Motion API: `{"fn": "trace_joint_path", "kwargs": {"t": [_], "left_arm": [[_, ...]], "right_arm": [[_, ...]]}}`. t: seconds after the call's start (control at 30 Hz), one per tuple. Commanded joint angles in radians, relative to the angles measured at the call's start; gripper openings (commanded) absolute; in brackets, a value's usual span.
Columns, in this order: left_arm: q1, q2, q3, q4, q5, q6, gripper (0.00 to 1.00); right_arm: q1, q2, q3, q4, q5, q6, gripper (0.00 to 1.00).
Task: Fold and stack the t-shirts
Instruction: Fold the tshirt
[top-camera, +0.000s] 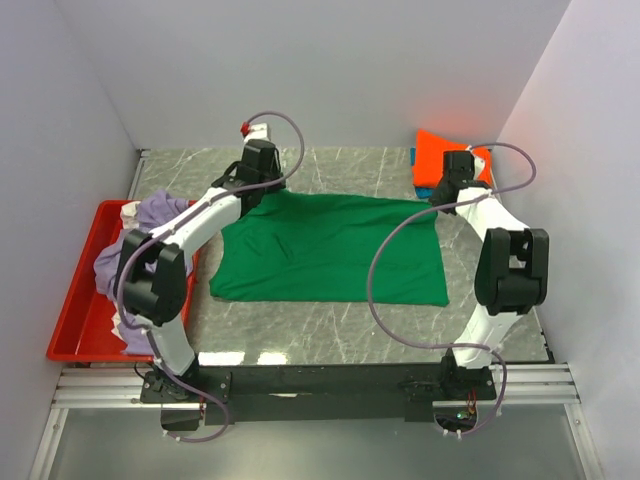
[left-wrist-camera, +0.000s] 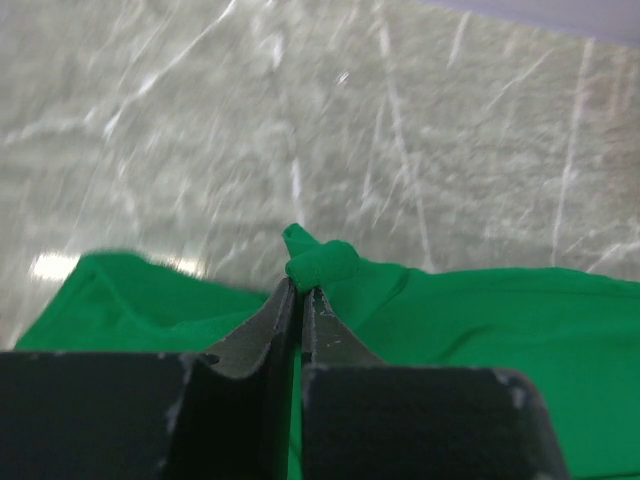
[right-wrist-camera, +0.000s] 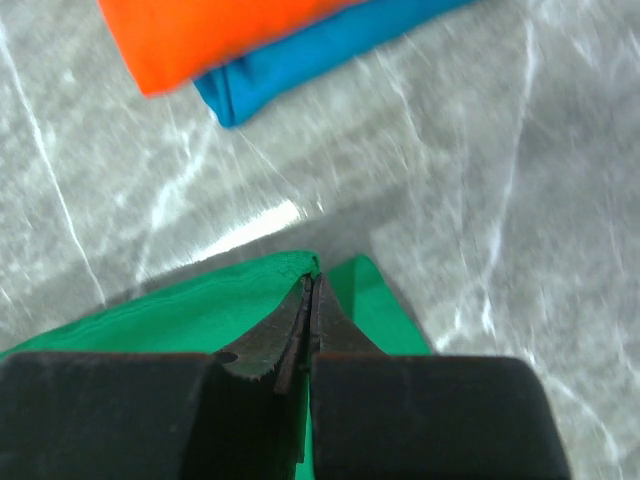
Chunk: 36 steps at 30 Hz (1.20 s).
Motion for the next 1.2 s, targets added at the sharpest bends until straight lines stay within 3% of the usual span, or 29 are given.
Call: {"fn": "trace_joint_path", "kwargs": {"t": [0.0, 0.43, 0.87, 0.97, 1.17], "left_arm": [[-0.010, -0.086, -0.044, -0.101, -0.097, -0.124, 0.00], [-0.017, -0.287, -0.222, -0.272, -0.091, -0.233, 0.00], [-0.031, -0.417, -0.410, -0.263, -0.021, -0.293, 0.00], [-0.033, -0.426, -0.440, -0.253, -0.008, -0.295, 0.00], [-0.037, -0.435, -0.493, -0.231, 0.021, -0.313, 0.00]], "right_arm": [[0.008, -0.085, -0.053, 0.030, 0.049, 0.033, 0.00], [0.038, -0.182, -0.211, 0.036, 0.069, 0.077, 0.00], [0.035, -0.285, -0.389, 0.110, 0.021, 0.138, 0.01], [0.034, -0.286, -0.412, 0.125, -0.006, 0.148, 0.09], [0.017, -0.354, -0.487, 0.151, -0.075, 0.183, 0.37]]}}
